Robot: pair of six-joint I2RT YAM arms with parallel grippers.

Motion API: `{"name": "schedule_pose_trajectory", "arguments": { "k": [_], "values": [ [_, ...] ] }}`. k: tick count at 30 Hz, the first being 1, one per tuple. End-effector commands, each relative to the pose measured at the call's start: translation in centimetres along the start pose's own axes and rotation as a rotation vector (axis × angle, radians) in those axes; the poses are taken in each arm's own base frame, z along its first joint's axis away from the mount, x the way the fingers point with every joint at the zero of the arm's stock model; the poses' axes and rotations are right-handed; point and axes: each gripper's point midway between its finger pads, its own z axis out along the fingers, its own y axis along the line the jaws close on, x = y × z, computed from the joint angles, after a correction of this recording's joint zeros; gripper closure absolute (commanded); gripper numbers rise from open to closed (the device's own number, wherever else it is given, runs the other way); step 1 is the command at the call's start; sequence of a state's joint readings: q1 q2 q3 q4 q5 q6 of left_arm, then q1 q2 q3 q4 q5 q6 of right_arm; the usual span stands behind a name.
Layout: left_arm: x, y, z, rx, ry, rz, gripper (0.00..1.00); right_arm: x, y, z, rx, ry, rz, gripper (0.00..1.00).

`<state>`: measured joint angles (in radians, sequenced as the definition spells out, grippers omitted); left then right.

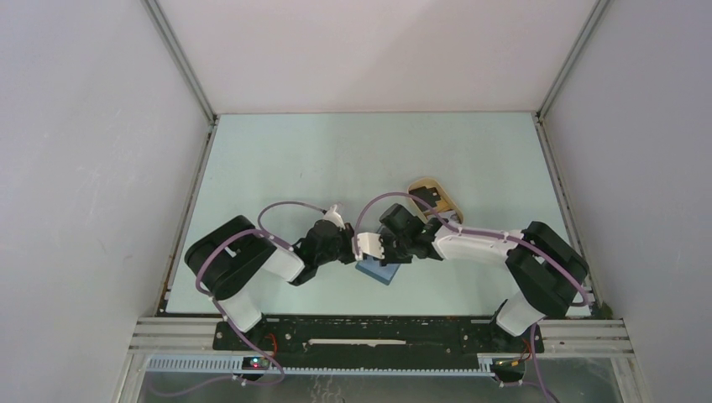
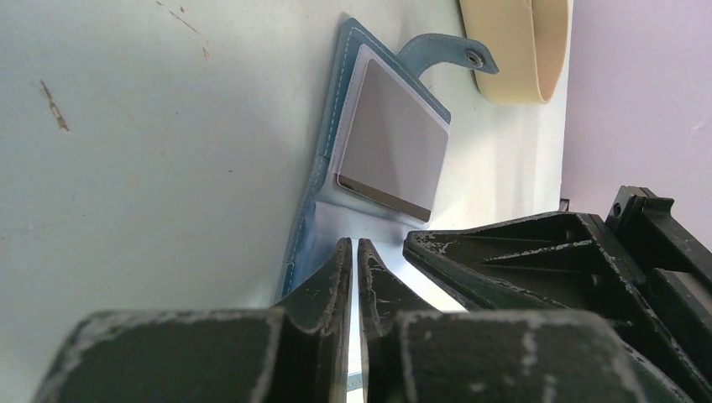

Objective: Put the credit cards into the card holder
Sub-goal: Insert the credit card into the card holder.

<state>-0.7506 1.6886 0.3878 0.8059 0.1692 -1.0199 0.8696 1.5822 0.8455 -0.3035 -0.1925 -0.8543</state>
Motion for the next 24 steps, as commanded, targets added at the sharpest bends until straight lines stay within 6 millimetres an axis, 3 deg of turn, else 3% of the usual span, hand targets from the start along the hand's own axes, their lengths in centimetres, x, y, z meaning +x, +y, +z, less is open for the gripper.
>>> {"name": "schedule_pose_trajectory", "arguments": {
  "k": [1,17,24],
  "values": [
    [-0.4,-0.7,0.6,0.010,-0.003,0.030,0.90,-1.9,-1.8,-1.6,0.050,-0.066,0.025,0.96],
    [-0.3,-0.6,0.7,0.004,0.005,0.035,0.91,0.2,-1.7,0.5,0.048,0.043,0.026,0.96],
    [-0.2,-0.6,0.8,0.004,0.009,0.038,0.92,0.7,-3.6,0.2,0.151,0.083,0.033,0.96]
  ]
}}
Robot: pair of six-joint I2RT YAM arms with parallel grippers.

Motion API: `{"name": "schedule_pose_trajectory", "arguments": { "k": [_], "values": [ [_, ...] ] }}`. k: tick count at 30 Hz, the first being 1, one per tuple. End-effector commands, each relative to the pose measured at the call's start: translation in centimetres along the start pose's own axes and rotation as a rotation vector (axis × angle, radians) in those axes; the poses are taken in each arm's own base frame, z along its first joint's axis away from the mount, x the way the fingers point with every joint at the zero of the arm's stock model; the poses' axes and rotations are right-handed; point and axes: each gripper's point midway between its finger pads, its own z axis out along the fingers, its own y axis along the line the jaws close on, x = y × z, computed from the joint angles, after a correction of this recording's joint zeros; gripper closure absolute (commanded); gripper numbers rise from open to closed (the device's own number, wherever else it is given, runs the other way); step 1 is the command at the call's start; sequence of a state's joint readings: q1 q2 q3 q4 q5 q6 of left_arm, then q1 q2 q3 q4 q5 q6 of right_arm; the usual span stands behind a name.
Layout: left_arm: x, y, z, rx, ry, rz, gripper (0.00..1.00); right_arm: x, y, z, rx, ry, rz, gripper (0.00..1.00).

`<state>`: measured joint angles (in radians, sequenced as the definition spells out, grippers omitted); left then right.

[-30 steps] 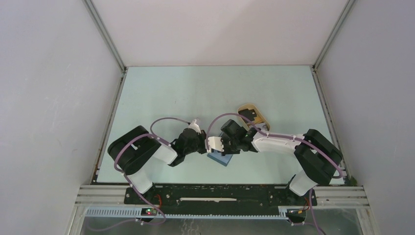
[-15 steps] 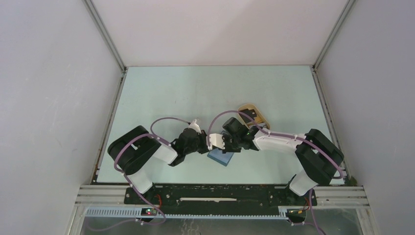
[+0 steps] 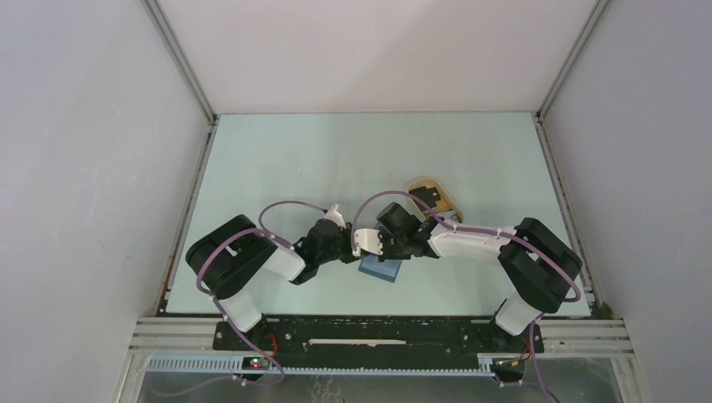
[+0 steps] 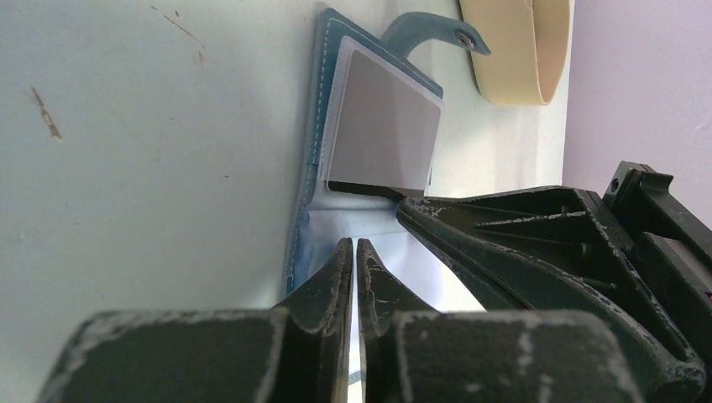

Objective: Put the credit cards into the card holder
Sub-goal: Insert the credit card into the card holder.

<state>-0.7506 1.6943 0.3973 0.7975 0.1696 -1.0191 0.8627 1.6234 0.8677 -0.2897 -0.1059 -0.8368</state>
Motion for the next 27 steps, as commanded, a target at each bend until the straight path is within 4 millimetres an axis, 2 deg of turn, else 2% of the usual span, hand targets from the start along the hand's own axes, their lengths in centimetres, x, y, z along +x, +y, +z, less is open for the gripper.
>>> {"name": "schedule_pose_trajectory", "arguments": {
  "k": [1,9,13,18,24,27],
  "values": [
    [-0.2,-0.5,0.6,0.005,0.006,0.037,0.92,-0.5,-2.4,-0.3,0.102,0.014,0.015,0.96],
    [-0.2,-0.5,0.6,0.003,0.005,0.038,0.92,-0.4,-4.0,-1.1,0.177,0.011,0.061,0.95],
    [-0.7,-1.3,0.4,0.031,-0.013,0.048,0.89,-1.3,-3.6,-1.6,0.120,-0.051,0.119,0.94],
    [-1.8,-3.3,-0.9,0.100,-0.066,0.101,0.82,-2.1,-3.5,-2.9,0.064,-0.115,0.179,0.90],
    [-3.7,-5.7,-3.5,0.162,-0.166,0.205,0.74,-3.1,-3.6,-5.3,0.013,-0.182,0.227,0.85],
    [-4.8,-6.7,-4.9,0.173,-0.213,0.276,0.72,-3.5,-2.7,-6.8,-0.061,-0.229,0.212,0.83]
  ]
}}
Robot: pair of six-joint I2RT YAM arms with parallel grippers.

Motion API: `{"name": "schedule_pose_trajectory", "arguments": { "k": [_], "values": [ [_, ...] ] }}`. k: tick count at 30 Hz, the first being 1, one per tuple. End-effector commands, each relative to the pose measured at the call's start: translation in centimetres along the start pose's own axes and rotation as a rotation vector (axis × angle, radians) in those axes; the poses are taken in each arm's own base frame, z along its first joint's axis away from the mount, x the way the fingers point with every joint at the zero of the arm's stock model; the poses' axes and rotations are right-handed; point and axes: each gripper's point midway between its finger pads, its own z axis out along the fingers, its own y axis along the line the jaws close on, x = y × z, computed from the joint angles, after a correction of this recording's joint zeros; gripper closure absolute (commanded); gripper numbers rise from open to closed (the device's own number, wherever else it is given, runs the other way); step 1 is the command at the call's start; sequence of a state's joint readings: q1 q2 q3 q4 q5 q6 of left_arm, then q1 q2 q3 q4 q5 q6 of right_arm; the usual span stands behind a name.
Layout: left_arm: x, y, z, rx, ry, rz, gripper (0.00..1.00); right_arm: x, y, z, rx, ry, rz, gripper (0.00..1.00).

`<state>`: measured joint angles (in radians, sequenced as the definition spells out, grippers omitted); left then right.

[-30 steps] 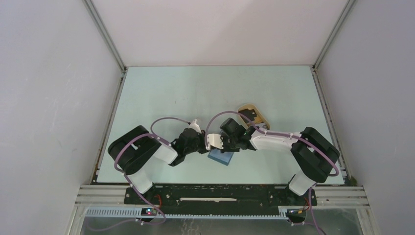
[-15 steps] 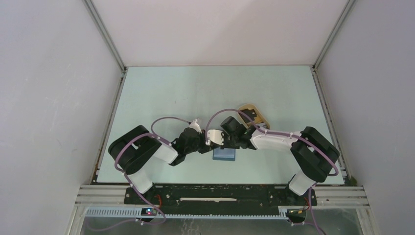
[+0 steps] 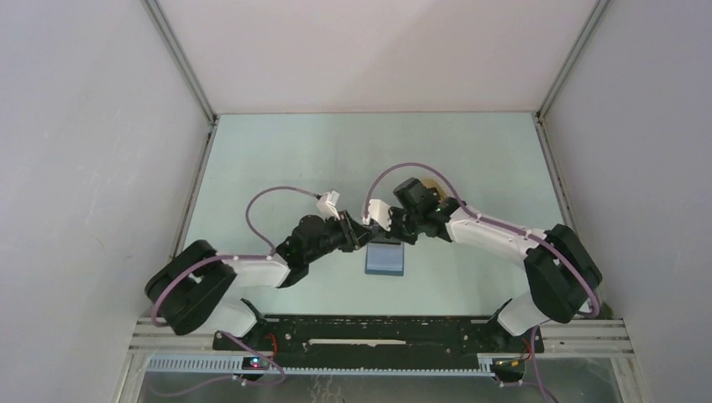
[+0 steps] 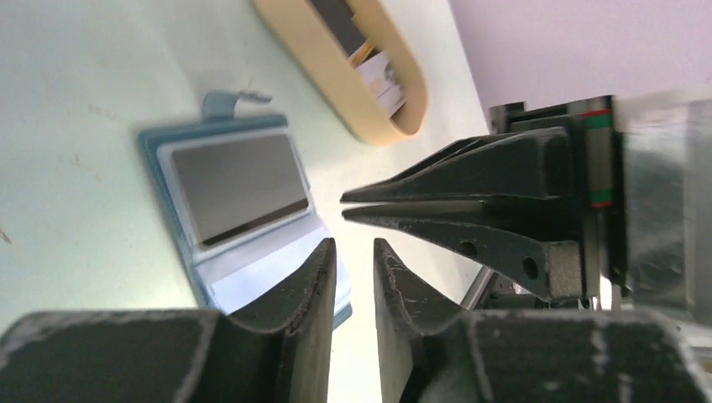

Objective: Put the credit cards into the card holder
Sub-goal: Insert the credit card into the card holder.

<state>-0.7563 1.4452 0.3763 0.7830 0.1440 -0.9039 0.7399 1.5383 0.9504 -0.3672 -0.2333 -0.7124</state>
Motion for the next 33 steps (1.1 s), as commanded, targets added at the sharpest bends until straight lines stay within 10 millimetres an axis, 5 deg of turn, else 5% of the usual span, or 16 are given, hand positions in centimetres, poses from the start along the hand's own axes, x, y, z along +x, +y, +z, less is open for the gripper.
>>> {"name": "schedule_pose_trajectory", "arguments": {
  "k": [1,6,11,14,17,18,26,33],
  "values": [
    [-2.1,-1.3,-1.8,0.021,-0.086,0.157,0.71,-2.3,1.4,-3.4,-0.118,-0.112,-0.002,0.82],
    [-5.4,-2.5,-4.3,-0.025,-0.203,0.295,0.60,-2.8,3.7,-6.0,-0.241,-0.197,-0.088,0.80],
    [-8.1,-3.5,-7.2,-0.069,-0.304,0.397,0.46,-2.9,4.0,-7.9,-0.226,-0.243,-0.153,0.73],
    [-9.3,-3.8,-9.0,-0.079,-0.369,0.434,0.30,-2.0,3.5,-8.0,-0.208,-0.214,-0.168,0.71],
    [-9.7,-2.9,-9.9,-0.109,-0.415,0.415,0.01,-0.1,3.0,-7.4,-0.197,-0.148,-0.186,0.71],
    [-9.5,-2.3,-10.0,-0.127,-0.418,0.393,0.00,0.6,2.8,-7.1,-0.187,-0.125,-0.184,0.72],
    [-5.6,1.6,-7.0,-0.191,-0.255,0.276,0.09,4.1,3.1,-3.8,-0.181,0.007,-0.261,0.77],
    [-2.6,3.5,-3.5,-0.271,-0.074,0.157,0.56,5.8,4.2,-0.6,-0.212,0.140,-0.286,0.87]
  ]
}}
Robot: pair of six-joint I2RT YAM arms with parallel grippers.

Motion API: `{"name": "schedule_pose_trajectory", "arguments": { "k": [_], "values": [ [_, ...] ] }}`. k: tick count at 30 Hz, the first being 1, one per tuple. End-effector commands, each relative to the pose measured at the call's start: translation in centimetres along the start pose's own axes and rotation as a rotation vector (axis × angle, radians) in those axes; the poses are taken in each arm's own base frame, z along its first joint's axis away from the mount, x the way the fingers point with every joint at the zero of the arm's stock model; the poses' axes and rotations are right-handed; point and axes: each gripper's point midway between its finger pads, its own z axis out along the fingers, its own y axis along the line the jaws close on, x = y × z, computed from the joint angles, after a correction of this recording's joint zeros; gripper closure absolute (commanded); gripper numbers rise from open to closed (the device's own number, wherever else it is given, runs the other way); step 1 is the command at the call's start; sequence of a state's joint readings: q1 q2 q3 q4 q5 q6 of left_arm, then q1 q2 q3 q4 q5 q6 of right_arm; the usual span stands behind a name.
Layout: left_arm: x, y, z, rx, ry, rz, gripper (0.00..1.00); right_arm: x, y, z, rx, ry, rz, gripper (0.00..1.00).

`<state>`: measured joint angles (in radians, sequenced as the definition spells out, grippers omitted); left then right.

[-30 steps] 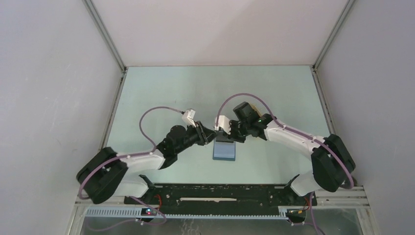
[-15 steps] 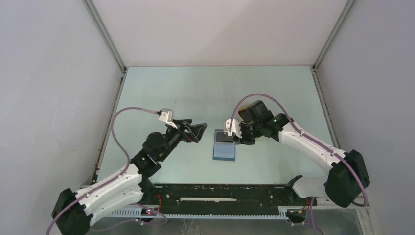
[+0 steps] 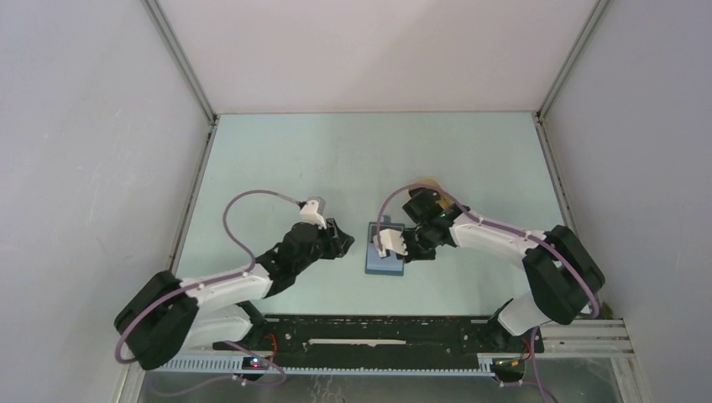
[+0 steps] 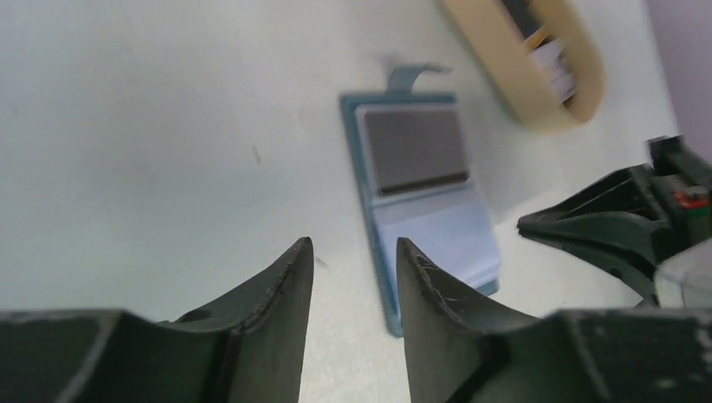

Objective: Put the credit cards into the card holder
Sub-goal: Insert the credit card into the card holder, then pick up the credit card from the storage box.

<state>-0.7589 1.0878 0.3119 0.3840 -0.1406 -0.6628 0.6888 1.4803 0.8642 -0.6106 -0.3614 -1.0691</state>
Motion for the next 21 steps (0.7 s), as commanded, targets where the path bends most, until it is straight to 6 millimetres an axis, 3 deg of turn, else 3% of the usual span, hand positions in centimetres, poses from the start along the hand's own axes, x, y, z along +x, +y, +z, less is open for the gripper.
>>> {"name": "schedule_pose_trajectory", "arguments": {
  "k": [1,6,14,18,21],
  "values": [
    [0.7,-1.1,1.9,-0.021,0.091,-0.085,0.61,0.0,-0.6,1.4,0.034,0.067,-0.055,0.88],
    [2.8,0.2,3.7,-0.130,0.212,-0.087,0.66,-1.2,0.3,2.7,0.014,0.069,-0.090,0.90],
    [4.4,-0.2,5.9,-0.171,0.340,-0.066,0.66,-3.5,0.6,4.1,0.041,0.043,-0.107,0.90],
    [3.9,-0.4,6.4,-0.175,0.325,-0.060,0.65,-4.3,0.8,3.6,0.027,0.023,-0.085,0.89],
    [2.1,-1.3,6.0,-0.130,0.263,-0.035,0.64,-5.0,0.7,1.7,0.026,-0.013,-0.087,0.87]
  ]
}}
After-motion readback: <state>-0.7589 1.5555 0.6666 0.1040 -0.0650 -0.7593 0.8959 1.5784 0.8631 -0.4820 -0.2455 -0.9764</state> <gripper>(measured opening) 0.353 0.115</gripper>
